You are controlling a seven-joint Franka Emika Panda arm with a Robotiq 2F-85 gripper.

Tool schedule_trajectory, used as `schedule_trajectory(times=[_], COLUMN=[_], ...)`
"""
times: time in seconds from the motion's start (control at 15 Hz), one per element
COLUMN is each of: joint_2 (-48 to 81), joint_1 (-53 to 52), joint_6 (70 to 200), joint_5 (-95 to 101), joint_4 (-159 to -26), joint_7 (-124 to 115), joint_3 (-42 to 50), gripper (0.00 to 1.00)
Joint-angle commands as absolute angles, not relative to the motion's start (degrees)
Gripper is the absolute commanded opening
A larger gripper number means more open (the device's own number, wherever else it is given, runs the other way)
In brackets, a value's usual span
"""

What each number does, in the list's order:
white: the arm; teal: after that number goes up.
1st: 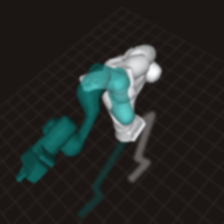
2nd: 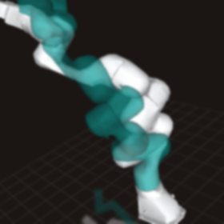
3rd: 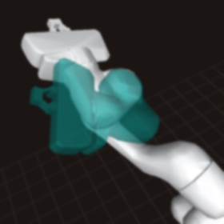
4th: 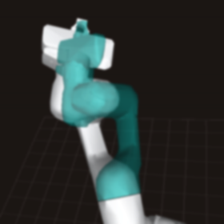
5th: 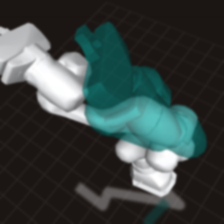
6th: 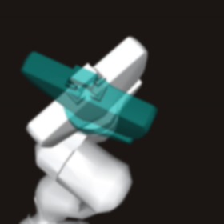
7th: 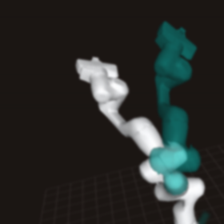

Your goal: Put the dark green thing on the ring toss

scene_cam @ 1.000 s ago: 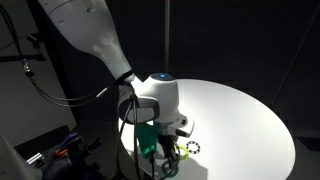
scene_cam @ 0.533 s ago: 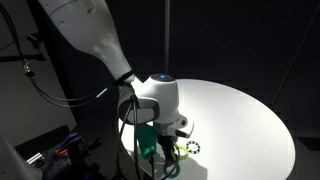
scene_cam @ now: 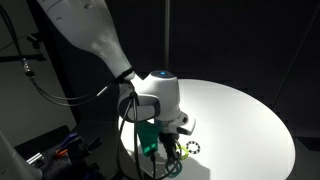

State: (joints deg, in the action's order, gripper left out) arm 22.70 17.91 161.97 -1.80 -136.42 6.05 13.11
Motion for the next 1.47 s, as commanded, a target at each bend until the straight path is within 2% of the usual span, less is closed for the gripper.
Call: schedule_trajectory(times=[0.0, 1.4], joint_2=[19.4, -1.3], joint_1=[18.1, 14.2], joint_6=[159.3, 136.9], joint_5=[-1.0, -0.7], joint_4=[-136.3, -132.8], joint_7=[6.5, 5.4], joint_3=[13.7, 13.4], gripper=[0.06, 0.06])
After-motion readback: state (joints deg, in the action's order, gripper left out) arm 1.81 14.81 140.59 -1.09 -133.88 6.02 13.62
